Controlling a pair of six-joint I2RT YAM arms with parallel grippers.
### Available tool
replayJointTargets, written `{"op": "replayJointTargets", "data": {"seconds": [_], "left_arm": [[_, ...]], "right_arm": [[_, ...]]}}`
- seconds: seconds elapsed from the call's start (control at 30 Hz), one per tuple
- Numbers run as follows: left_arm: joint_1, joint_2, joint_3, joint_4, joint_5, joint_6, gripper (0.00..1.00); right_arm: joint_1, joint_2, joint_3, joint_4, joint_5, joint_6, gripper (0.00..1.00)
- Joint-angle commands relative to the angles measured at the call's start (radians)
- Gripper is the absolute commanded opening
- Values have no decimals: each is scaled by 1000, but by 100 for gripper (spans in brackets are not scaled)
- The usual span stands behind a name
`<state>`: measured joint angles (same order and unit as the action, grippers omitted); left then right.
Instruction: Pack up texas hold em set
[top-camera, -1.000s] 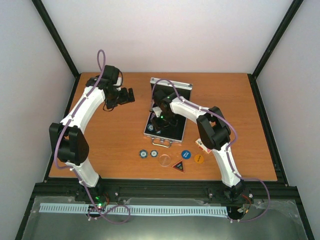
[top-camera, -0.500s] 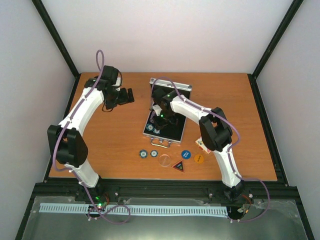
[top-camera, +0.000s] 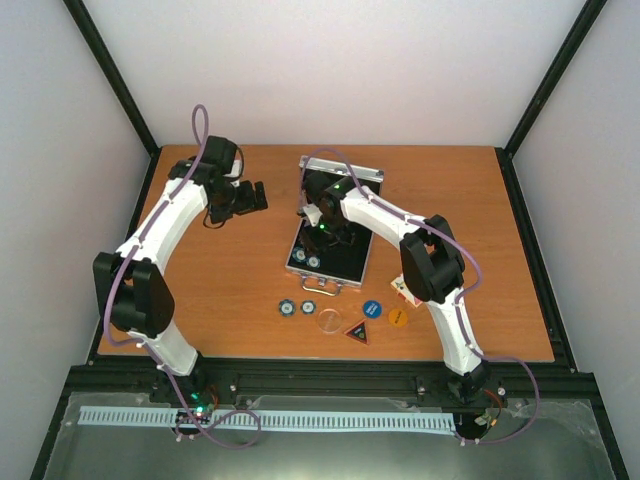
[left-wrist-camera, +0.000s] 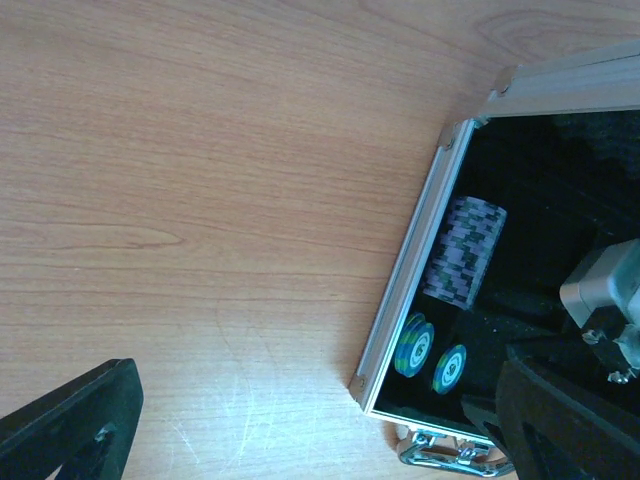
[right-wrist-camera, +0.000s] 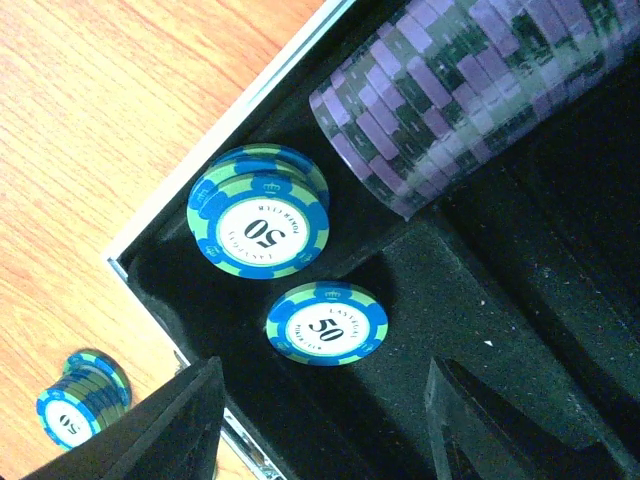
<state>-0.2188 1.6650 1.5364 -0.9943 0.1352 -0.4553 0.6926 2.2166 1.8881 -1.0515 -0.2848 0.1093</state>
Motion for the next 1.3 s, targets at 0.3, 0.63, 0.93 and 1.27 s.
{"op": "replayJointTargets", "data": {"seconds": [0.3, 0.63, 0.93, 1.27], "left_arm": [[6, -67, -61, 18, 12, 26, 99], [6, -109, -143, 46, 28, 16, 99], [6, -154, -196, 64, 30, 19, 99], [6, -174, -227, 77, 39, 26, 99]], "right_arm": [[9, -14, -39, 20, -14, 63, 65], [28, 20, -34, 47, 43, 148, 69], [37, 52, -20, 53, 93, 201, 69], [60, 87, 37, 36, 110, 218, 68]]}}
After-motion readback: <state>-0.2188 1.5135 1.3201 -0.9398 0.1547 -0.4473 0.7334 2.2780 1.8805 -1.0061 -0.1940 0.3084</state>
